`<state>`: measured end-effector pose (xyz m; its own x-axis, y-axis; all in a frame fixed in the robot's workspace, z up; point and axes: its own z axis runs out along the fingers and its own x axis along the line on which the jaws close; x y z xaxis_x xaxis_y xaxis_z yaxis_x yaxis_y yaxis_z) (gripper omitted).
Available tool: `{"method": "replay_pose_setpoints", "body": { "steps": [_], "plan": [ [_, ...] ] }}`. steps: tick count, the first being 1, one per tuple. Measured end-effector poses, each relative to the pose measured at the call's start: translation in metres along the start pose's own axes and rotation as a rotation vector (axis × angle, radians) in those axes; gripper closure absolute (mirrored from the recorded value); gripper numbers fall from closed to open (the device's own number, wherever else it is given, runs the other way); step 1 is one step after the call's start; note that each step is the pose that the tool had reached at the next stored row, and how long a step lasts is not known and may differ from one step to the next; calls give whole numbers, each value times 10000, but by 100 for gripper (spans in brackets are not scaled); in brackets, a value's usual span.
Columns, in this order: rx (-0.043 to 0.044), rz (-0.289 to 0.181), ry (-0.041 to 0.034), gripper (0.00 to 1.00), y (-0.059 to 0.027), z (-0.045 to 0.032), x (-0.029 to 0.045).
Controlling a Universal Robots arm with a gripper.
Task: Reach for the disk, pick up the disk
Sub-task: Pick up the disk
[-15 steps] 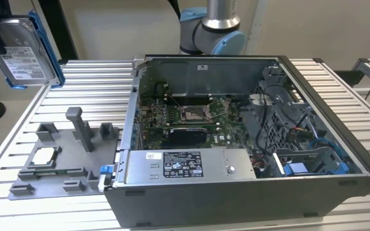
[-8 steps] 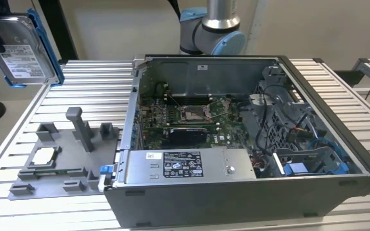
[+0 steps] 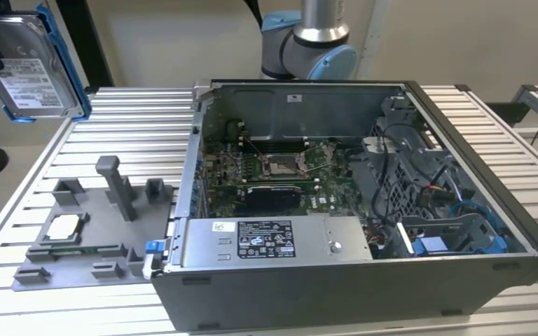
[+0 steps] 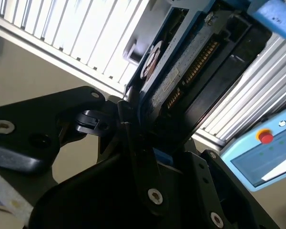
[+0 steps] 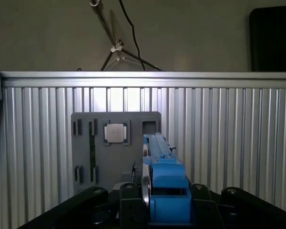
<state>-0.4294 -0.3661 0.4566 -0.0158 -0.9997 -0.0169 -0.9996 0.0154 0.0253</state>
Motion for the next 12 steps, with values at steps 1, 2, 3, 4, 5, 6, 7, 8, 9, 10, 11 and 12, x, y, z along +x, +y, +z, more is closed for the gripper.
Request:
{"method": "replay_pose_setpoints", "body": {
  "steps": [1,2,3,4,5,6,7,8,9,10,11,12],
  "plan": [
    [0,0,0,100,1,-18,0],
    [-1,0,1,100,1,-37,-1],
    [-1,0,1,100,2,-55,-1],
    [0,0,0,100,2,-73,-1],
    [0,0,0,100,2,-91,-2],
    [1,1,0,100,3,-110,-2],
    [0,0,0,100,3,-129,-2],
    [0,1,0,100,4,-147,-3],
    [-1,1,0,100,5,-166,-3],
    [1,0,0,100,5,-184,-3],
    [1,1,0,100,6,-202,-4],
    [0,1,0,100,6,-221,-4]
  ]
}}
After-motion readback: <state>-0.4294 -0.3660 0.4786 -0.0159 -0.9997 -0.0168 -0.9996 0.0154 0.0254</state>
